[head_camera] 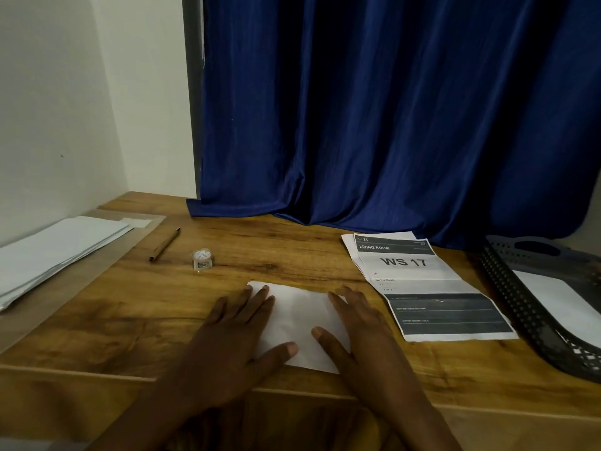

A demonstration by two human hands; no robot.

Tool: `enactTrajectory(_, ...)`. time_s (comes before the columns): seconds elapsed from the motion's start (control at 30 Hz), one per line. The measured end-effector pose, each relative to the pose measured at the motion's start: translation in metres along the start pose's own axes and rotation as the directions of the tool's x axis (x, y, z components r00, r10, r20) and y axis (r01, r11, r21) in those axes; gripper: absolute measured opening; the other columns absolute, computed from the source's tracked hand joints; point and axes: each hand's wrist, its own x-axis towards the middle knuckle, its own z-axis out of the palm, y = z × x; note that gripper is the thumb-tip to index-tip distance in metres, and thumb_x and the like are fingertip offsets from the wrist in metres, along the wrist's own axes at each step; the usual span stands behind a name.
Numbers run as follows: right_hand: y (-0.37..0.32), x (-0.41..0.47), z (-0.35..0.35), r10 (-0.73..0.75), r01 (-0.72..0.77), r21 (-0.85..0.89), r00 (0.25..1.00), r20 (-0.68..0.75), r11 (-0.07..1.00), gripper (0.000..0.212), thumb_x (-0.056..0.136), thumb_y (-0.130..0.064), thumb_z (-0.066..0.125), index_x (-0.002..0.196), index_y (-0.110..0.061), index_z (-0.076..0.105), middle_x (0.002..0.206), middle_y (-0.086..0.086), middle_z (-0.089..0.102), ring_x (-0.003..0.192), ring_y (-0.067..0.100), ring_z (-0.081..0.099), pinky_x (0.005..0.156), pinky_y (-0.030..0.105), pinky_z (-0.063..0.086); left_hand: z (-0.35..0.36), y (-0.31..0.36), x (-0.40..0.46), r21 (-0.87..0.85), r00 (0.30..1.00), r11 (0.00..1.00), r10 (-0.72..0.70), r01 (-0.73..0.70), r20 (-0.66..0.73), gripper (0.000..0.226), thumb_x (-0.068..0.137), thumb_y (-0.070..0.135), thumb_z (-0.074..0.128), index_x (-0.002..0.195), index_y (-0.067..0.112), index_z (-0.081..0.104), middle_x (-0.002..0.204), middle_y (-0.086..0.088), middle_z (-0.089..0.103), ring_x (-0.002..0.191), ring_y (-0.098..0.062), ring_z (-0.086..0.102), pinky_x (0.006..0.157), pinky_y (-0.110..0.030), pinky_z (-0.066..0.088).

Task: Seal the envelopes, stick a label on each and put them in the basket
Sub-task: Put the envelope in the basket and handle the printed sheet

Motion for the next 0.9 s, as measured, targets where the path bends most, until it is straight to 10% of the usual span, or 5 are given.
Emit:
enactTrajectory(0.13,0.007,-0.029,-0.007,-0.162,0.163,-0.057,0.987,0.021,0.985,0.081,0.084,-0.089,0.012,0.154,-0.049,0.02,0.157,-0.034,0.004,0.138,-0.019,-0.01,0.12,0.024,0.008,-0.002,-0.004,-0.018,0.037,0.988,0.988,0.15,-0.151,0.042,0.1,0.076,0.098,0.007,0.156,0.043,-0.017,0.158,0.028,-0.03,0.143,0.007,-0.033,0.125,-0.036,-0.013)
enactTrajectory(0.23,0.014,-0.048,-0.008,-0.286,0.288,-0.208,0.957,0.04,0.935,0.078,0.087,-0.088,0.018,0.152,-0.048,0.033,0.161,-0.026,0.016,0.145,-0.007,0.008,0.12,0.032,0.021,0.001,-0.009,-0.035,0.086,0.978,0.974,0.207,-0.208,0.019,0.095,0.08,0.096,0.02,0.154,0.049,-0.016,0.159,0.03,-0.027,0.147,0.005,-0.027,0.12,-0.03,-0.02)
enactTrajectory(0.47,0.031,-0.067,-0.012,-0.382,0.382,0.026,0.924,0.004,0.924,0.054,0.088,-0.056,0.061,0.141,-0.054,0.048,0.154,-0.036,0.033,0.147,-0.006,0.026,0.119,0.035,0.026,0.001,-0.021,-0.066,-0.199,0.933,0.925,0.28,-0.325,-0.224,0.052,0.093,0.062,0.056,0.143,0.052,0.047,0.156,0.037,0.029,0.149,0.005,0.022,0.122,-0.028,0.008)
enactTrajectory(0.7,0.021,-0.044,-0.027,-0.069,0.092,0.579,0.996,-0.062,0.81,0.052,0.075,-0.078,0.062,0.123,-0.059,0.06,0.114,-0.03,0.069,0.106,-0.005,0.065,0.083,0.026,0.058,-0.019,-0.017,-0.042,-0.603,0.958,0.787,-0.052,-0.135,-0.282,0.034,0.082,0.056,0.067,0.117,0.055,0.066,0.118,0.033,0.066,0.111,0.008,0.061,0.081,-0.014,0.052)
enactTrajectory(0.9,0.019,-0.013,-0.019,0.164,-0.034,0.67,0.977,-0.132,0.742,0.06,0.069,-0.063,0.075,0.119,-0.074,0.044,0.108,-0.032,0.065,0.097,-0.004,0.066,0.074,0.022,0.061,-0.01,-0.02,-0.005,-0.626,0.897,0.78,-0.269,-0.012,-0.351,0.059,0.078,0.064,0.063,0.133,0.05,0.049,0.122,0.029,0.056,0.106,0.015,0.055,0.076,-0.007,0.05)
